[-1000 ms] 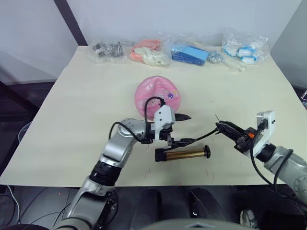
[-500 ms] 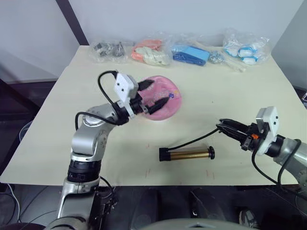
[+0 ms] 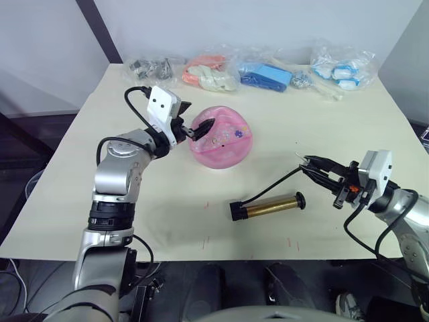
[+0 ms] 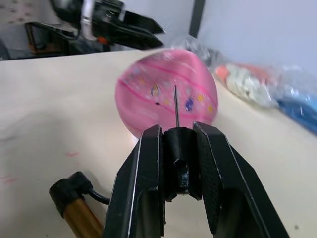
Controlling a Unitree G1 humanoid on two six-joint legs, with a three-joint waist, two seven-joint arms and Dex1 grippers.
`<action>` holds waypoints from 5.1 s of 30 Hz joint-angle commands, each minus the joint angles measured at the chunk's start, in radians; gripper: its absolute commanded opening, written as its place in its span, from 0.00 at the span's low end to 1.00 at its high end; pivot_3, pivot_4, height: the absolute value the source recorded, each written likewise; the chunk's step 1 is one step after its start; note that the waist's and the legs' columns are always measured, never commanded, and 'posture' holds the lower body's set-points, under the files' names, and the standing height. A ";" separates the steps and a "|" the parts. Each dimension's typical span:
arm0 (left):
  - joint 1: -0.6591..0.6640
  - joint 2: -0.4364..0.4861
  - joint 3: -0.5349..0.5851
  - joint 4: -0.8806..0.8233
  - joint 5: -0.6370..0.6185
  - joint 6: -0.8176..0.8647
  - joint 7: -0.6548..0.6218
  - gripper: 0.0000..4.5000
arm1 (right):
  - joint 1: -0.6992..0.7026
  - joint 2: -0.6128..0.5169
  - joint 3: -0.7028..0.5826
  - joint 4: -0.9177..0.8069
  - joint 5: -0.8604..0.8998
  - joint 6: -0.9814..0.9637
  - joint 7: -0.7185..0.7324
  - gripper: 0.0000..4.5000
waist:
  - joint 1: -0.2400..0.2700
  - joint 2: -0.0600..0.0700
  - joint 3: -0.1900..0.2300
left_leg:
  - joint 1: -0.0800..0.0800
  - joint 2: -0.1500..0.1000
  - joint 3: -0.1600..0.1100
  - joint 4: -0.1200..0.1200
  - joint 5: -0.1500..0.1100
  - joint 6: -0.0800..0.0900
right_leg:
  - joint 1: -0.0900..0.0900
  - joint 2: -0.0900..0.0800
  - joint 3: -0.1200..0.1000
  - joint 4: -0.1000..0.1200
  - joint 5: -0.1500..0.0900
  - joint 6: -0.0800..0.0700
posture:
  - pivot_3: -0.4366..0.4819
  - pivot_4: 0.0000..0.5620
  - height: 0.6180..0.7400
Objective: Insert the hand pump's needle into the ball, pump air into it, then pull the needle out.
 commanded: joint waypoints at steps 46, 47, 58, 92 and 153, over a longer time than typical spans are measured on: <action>-0.092 -0.023 -0.062 0.168 0.082 -0.054 -0.098 0.00 | -0.208 -0.026 0.169 -0.033 -0.012 0.356 -0.099 0.09 | -0.002 0.000 0.000 | 0.000 0.000 -0.001 0.000 0.000 0.000 | 0.000 0.000 -0.001 0.002 0.000 0.000 | 0.48 0.27 0.99; -0.090 -0.025 -0.063 0.167 0.083 -0.054 -0.097 0.00 | -0.233 -0.024 0.186 -0.030 -0.020 0.379 -0.106 0.09 | -0.002 0.000 0.000 | 0.000 0.000 -0.001 0.001 0.000 0.000 | 0.000 0.000 -0.001 0.002 0.000 0.000 | 0.48 0.27 0.99; -0.081 -0.050 -0.072 0.186 0.094 -0.072 -0.081 0.00 | -0.557 0.016 0.282 0.055 0.014 0.796 -0.193 0.09 | 0.001 0.000 0.000 | -0.001 -0.001 -0.001 0.001 0.000 0.000 | 0.000 0.000 -0.002 0.002 0.000 0.000 | 0.48 0.27 0.99; -0.074 -0.088 -0.084 0.262 0.126 -0.157 -0.088 0.00 | -1.055 0.284 0.424 0.538 -0.085 1.150 -0.246 0.09 | 0.001 0.001 0.000 | -0.001 -0.002 -0.001 0.001 0.000 0.000 | 0.000 -0.001 -0.005 0.002 0.001 -0.001 | 0.48 0.27 0.99; -0.034 -0.102 -0.095 0.193 0.136 -0.133 -0.098 0.00 | -1.203 0.369 0.435 0.831 -0.162 1.198 -0.238 0.09 | 0.000 0.001 0.000 | -0.002 -0.003 -0.003 -0.001 0.000 0.000 | 0.000 -0.002 -0.006 0.001 0.001 -0.001 | 0.48 0.27 0.99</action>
